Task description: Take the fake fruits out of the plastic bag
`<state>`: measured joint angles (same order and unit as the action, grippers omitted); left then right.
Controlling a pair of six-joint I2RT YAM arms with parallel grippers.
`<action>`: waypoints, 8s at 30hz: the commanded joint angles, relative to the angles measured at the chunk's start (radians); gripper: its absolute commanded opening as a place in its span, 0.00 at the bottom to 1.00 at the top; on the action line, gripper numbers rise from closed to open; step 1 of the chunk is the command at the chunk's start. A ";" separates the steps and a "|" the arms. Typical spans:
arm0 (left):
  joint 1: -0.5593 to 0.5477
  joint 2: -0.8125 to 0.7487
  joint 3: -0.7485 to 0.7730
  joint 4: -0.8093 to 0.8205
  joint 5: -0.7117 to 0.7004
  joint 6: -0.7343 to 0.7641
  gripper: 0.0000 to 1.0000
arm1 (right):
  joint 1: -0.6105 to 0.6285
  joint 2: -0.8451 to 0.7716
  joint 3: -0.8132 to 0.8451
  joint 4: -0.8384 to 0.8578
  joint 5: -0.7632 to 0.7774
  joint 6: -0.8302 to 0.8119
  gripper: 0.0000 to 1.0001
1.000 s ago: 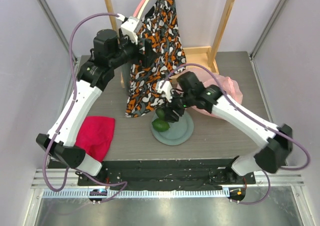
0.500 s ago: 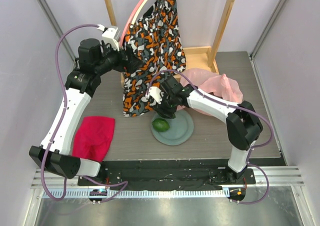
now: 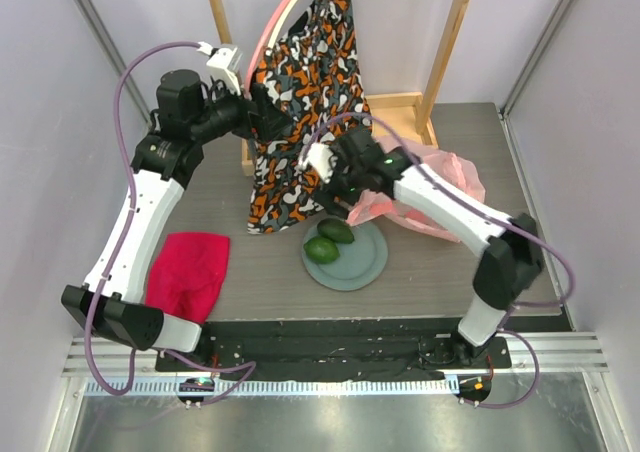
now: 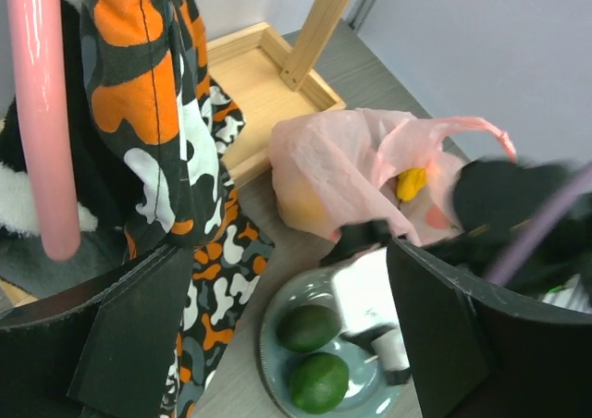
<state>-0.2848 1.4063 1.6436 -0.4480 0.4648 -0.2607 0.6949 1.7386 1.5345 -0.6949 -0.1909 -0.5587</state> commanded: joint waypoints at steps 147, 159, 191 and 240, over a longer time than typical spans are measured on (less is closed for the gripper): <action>-0.490 0.177 -0.088 0.054 0.135 -0.041 0.00 | -0.557 -0.568 -0.298 -0.168 -0.380 0.250 0.35; -0.491 0.161 -0.088 0.048 0.176 -0.017 0.00 | -0.682 -0.399 -0.545 -0.020 0.123 0.453 0.28; -0.536 0.132 -0.159 0.009 0.172 -0.017 0.00 | -0.695 -0.437 -0.436 -0.227 -0.366 0.187 0.46; -0.514 0.143 -0.252 0.014 0.061 0.048 0.00 | -0.584 -0.475 -0.485 0.044 -0.116 0.428 0.46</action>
<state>-0.8028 1.5406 1.3628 -0.4622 0.5076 -0.2234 0.0746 1.2057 1.0889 -0.8352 -0.4458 -0.2749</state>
